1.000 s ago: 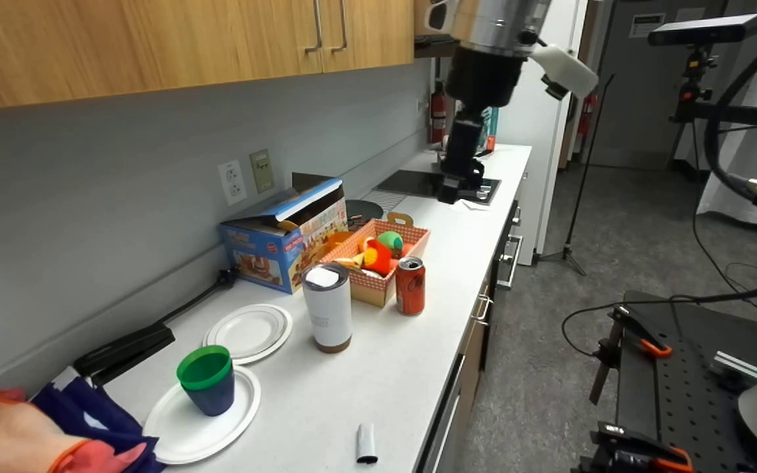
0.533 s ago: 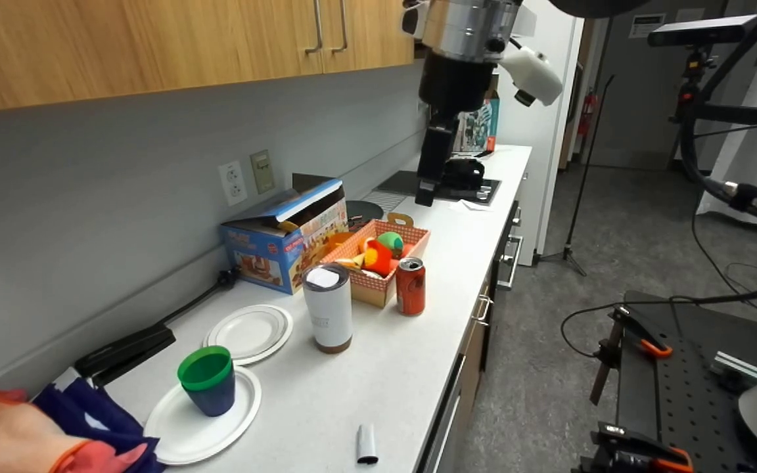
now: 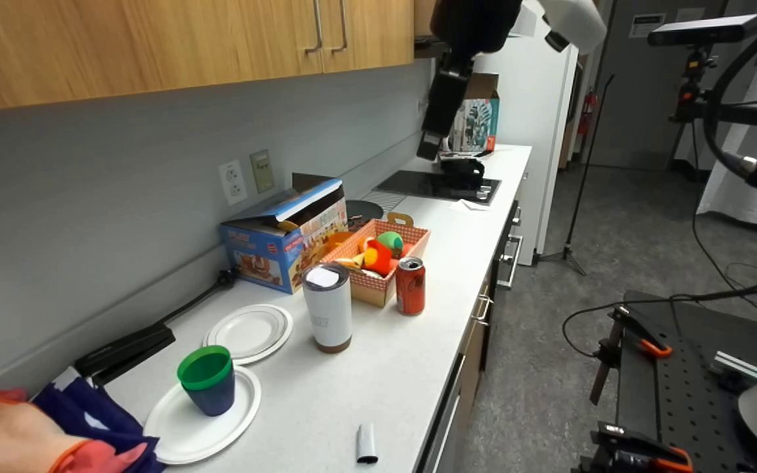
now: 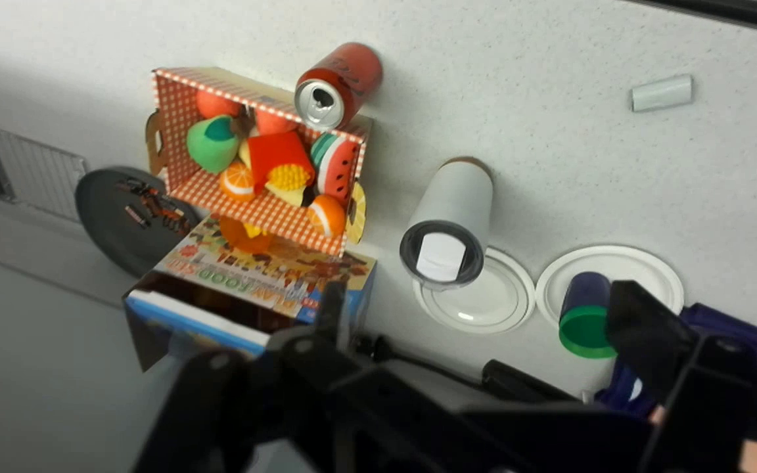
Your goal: Open the first overhead cabinet door from the left
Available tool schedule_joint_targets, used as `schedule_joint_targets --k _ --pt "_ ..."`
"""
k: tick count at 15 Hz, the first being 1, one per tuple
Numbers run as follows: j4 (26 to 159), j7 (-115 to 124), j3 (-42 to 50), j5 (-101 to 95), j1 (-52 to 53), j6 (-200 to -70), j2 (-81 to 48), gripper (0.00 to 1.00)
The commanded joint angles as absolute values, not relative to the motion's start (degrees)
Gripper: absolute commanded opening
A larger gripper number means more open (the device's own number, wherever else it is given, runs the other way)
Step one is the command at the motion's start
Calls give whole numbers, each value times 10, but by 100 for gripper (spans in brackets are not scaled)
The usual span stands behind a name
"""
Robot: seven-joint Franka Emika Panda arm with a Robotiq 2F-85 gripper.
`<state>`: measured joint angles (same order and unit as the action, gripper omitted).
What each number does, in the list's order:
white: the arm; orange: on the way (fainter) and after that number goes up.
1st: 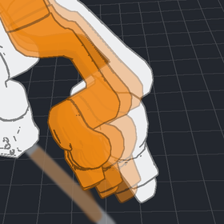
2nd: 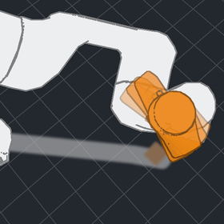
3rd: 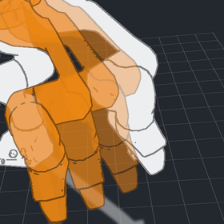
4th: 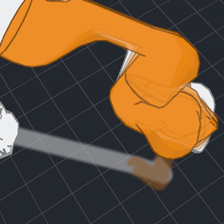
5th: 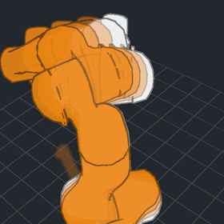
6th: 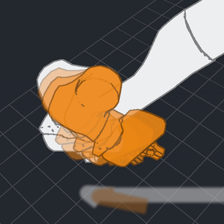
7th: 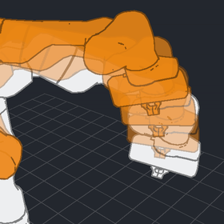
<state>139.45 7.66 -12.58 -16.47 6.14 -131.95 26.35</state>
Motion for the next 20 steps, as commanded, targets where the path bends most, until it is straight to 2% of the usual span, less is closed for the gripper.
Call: schedule_joint_targets --k 1,6,7,13,20 --pt "1396 111 -158 -233 44 -1331 323 100" --pt "1387 170 -172 -328 -8 -1456 340 100" --pt "1387 139 -166 -288 18 -1413 334 100" --pt "1388 148 -168 -305 -3 -1448 335 100" --pt "1239 156 -155 -303 -41 -1473 243 100"
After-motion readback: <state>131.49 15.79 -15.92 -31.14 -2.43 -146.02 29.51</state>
